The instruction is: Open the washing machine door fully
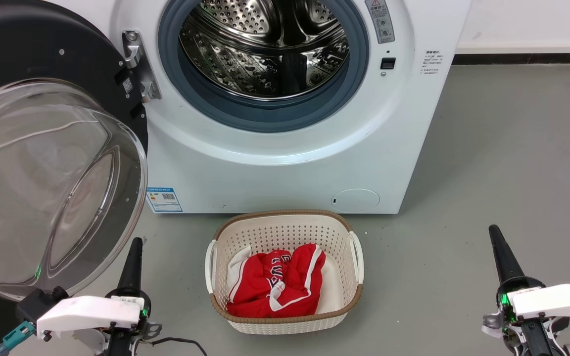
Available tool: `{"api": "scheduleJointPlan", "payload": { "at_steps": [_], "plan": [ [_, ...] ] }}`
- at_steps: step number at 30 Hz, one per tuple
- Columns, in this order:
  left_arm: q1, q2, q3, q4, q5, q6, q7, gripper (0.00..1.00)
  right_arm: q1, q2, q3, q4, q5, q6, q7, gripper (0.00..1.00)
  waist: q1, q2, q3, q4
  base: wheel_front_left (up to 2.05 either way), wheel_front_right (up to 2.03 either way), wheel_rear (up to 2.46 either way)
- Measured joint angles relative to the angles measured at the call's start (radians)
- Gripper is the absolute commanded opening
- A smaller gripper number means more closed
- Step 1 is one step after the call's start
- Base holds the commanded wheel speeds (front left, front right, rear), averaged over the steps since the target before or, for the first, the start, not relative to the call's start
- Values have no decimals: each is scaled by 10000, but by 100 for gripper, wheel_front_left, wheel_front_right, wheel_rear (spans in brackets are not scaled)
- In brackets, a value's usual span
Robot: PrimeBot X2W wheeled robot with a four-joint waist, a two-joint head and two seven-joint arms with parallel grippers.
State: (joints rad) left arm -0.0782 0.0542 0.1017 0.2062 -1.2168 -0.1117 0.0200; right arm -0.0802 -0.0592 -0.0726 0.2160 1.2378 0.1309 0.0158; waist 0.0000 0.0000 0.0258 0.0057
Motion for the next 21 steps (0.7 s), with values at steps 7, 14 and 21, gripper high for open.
{"api": "scheduleJointPlan", "payload": {
  "at_steps": [7, 14, 21],
  "plan": [
    [-52, -6, 17, 75, -669, -27, 144, 0, -20, 0, -46, 52, 652, 0, 132, 0, 1, 0, -33, -8, 0, 0, 0],
    [-80, -13, 33, 130, -1300, -40, 307, 0, -35, 0, -90, 96, 1266, 0, 293, 0, 1, 0, -66, -17, 0, 0, 0],
    [-100, -17, 54, 194, -1902, -79, 460, 0, -55, 0, -136, 134, 1843, -2, 424, 0, 0, 0, -100, -25, 0, 0, 0]
  ]
}}
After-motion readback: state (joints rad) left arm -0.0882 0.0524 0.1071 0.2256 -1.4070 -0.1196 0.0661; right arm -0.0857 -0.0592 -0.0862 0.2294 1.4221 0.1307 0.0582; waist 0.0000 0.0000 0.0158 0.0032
